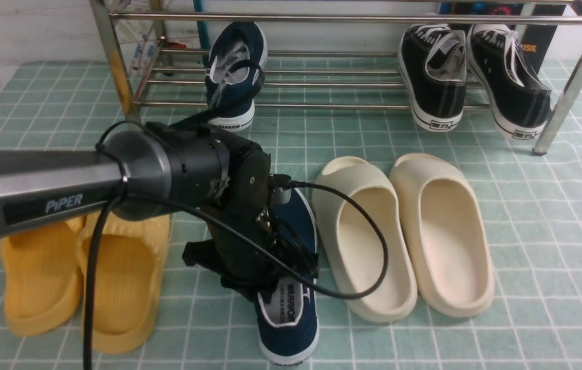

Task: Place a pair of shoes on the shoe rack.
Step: Use the left arm to grab the shoe closest to it, then use the left arm to put a shoe into the shoe rack

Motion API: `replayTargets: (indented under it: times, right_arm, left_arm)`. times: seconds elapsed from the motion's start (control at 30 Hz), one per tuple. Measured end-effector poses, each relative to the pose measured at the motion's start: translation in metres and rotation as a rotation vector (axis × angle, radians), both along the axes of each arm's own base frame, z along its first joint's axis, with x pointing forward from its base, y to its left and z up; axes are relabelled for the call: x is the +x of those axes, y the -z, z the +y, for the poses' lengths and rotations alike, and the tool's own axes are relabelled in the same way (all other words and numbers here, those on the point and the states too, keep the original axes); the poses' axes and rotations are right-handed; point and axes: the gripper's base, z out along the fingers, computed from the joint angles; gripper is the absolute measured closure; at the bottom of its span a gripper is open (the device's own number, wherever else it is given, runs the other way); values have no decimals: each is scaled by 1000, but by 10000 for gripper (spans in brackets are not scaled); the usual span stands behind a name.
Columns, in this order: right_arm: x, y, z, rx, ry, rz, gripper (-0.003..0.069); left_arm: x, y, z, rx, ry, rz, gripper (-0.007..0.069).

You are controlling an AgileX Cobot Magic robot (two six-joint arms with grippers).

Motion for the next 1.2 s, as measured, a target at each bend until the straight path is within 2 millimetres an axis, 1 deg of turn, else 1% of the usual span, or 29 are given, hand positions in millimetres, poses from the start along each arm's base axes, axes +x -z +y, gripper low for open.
replayTargets:
  times: [0.03,0.07,0.1,0.13,0.23,0.27,0.37,0.47,0.53,0.57,0.63,0.67,0.7,0.73,0.87,0.97,1.0,1.03,1.07,1.2]
  right_arm:
    - [0,0,0,0,0,0,420]
    - [0,0,0,0,0,0,420]
    - [0,0,0,0,0,0,420]
    - [0,0,0,0,0,0,420]
    - [0,0,0,0,0,0,420]
    - [0,0,0,0,0,0,420]
    - [0,0,0,0,0,0,420]
    - [0,0,0,0,0,0,420]
    - [0,0,0,0,0,0,420]
    - [0,0,0,0,0,0,420]
    - [0,0,0,0,0,0,420]
    - [0,0,0,0,0,0,420]
    - [0,0,0,-1,0,0,420]
    - [0,0,0,-1,0,0,420]
    - [0,0,0,-1,0,0,420]
    - [0,0,0,-1,0,0,420]
    - [0,0,0,-1,0,0,420]
    - [0,0,0,-1,0,0,420]
    - [0,0,0,-1,0,0,420]
    - [0,0,0,-1,0,0,420]
  left_arm:
    - [0,0,0,3,2,-2,574]
    - [1,-5,2,14,11,-18,611]
    - [4,-18,8,24,10,-42,634]
    - [6,-25,12,26,7,-54,632]
    - [19,-54,24,10,-2,-103,631]
    - [28,-67,29,-14,-14,-132,631]
    - [52,-93,39,-102,-58,-197,631]
    - [76,-105,45,-172,-104,-220,631]
    - [93,-115,41,-211,-104,-230,631]
    - [100,-117,38,-220,-102,-234,631]
    - [119,-114,30,-222,-90,-227,631]
    - [119,-118,30,-225,-88,-234,631]
    - [128,-117,27,-225,-83,-235,631]
    - [143,-115,21,-229,-75,-238,631]
    - [168,-108,13,-219,-61,-219,631]
    - [182,-97,10,-209,-52,-200,631]
    - [182,-99,10,-211,-51,-209,631]
    - [190,-94,7,-217,-55,-229,631]
    - [193,-91,6,-218,-60,-230,631]
    - [200,-89,5,-231,-98,-263,631]
